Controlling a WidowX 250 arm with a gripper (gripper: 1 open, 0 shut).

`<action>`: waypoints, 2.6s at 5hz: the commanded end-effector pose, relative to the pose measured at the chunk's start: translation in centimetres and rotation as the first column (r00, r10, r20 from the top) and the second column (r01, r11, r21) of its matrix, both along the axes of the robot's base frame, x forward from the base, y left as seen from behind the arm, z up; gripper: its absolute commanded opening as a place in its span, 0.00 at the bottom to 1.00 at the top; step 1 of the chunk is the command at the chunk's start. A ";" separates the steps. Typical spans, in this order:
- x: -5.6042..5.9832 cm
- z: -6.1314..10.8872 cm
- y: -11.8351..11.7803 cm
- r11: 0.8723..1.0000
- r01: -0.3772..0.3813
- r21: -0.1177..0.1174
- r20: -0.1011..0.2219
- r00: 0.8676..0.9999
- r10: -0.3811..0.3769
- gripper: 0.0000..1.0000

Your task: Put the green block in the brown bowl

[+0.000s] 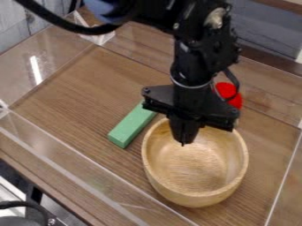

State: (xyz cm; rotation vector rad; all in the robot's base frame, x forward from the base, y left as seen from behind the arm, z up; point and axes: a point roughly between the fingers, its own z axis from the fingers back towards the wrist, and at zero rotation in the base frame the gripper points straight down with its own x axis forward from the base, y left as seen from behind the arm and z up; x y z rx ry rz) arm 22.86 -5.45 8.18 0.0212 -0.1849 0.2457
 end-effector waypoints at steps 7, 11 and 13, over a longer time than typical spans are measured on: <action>-0.6 -2.0 0.5 0.986 -0.164 0.005 0.018 0.986 0.164 1.00; -0.8 -2.5 5.7 0.965 -0.261 0.011 0.001 0.965 0.261 1.00; -0.3 -3.9 7.2 0.951 -0.308 0.032 -0.016 0.951 0.309 1.00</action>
